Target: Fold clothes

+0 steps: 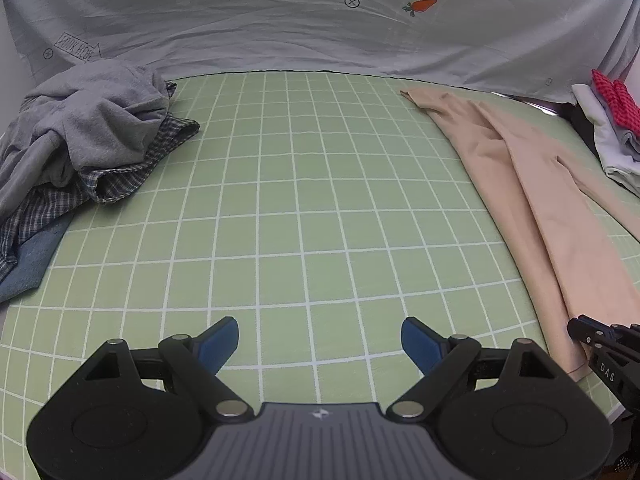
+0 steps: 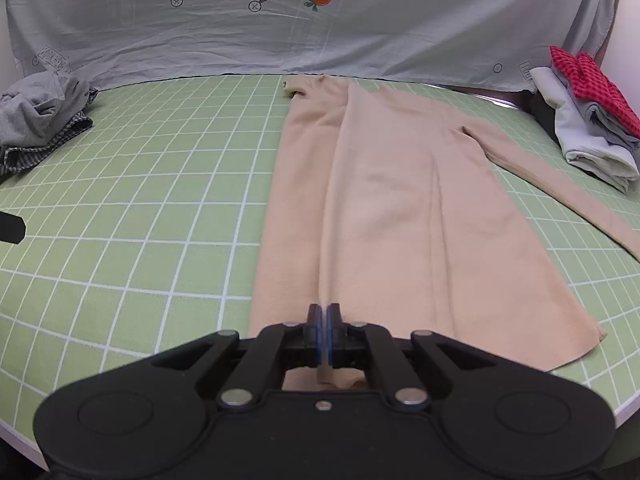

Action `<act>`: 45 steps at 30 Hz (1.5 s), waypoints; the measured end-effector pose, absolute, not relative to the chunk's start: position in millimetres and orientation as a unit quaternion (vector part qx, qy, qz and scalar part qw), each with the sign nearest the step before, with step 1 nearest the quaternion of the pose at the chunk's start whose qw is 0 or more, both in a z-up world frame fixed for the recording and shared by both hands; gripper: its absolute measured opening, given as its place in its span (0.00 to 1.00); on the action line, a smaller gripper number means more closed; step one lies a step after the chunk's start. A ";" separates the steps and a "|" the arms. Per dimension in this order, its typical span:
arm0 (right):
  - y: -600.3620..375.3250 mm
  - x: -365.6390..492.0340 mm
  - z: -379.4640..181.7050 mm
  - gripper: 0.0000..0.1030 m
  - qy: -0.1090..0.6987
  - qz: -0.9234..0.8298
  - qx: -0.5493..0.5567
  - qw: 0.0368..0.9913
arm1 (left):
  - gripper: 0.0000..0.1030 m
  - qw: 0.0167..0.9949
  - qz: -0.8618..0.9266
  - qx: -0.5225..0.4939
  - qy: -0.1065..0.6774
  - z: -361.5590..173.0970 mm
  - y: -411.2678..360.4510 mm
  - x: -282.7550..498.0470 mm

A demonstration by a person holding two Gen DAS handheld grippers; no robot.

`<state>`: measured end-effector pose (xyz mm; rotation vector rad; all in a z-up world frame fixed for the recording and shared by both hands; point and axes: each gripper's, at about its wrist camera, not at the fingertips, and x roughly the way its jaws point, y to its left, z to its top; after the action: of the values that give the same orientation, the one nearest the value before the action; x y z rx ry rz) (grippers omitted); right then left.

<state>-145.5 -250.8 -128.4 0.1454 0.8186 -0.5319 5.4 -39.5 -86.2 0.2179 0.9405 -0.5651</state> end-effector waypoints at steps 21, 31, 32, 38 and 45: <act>-364.2 -182.2 -90.0 0.65 0.359 -0.252 0.118 0.891 | 0.93 0.863 -0.252 0.095 0.427 -60.5 -188.0 -44.4; -493.2 -219.5 -86.6 0.75 0.357 -0.235 0.103 0.898 | 0.94 0.868 -0.210 0.068 0.445 -74.8 -282.6 -83.2; -506.2 -222.3 -87.7 0.76 0.359 -0.240 0.102 0.896 | 0.94 0.868 -0.206 0.065 0.447 -75.5 -290.1 -84.6; -585.4 -238.5 -106.5 0.82 0.371 -0.307 0.133 0.866 | 0.95 0.875 -0.167 0.057 0.450 -73.7 -312.2 -80.5; -669.9 -244.3 -140.2 0.90 0.362 -0.423 0.213 0.803 | 0.95 0.880 -0.095 0.043 0.463 -76.4 -308.3 -55.6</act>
<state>-244.3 -669.9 -140.2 0.4558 0.7763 -0.9059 -55.6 -308.3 -76.4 0.0893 0.9646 -0.1986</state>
